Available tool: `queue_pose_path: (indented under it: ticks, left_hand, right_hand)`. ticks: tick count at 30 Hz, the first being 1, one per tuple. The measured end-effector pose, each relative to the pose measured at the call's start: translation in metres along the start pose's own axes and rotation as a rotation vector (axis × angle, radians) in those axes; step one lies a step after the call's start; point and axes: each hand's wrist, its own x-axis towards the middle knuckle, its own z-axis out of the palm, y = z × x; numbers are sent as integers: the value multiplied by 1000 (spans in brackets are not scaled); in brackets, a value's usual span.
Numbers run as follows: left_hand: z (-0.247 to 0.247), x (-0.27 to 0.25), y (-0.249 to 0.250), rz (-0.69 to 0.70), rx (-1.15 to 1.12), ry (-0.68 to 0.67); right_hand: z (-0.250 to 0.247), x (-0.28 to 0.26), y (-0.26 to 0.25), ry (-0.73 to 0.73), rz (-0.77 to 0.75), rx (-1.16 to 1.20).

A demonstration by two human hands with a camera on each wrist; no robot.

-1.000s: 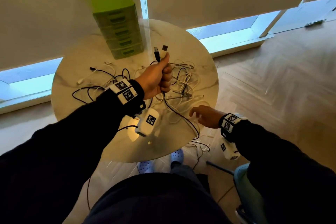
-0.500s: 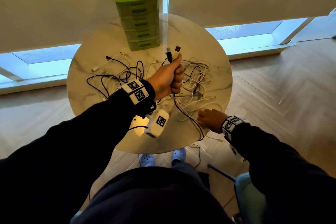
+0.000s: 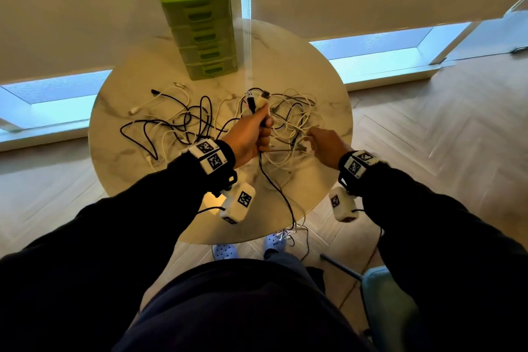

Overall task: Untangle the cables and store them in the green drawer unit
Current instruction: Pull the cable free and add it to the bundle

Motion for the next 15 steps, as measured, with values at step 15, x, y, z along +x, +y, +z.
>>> queue_pose_path:
  ticks: [15]
  left_hand:
    - [13, 7, 4, 406, 239, 132]
  right_hand:
    - [-39, 12, -86, 43, 21, 853]
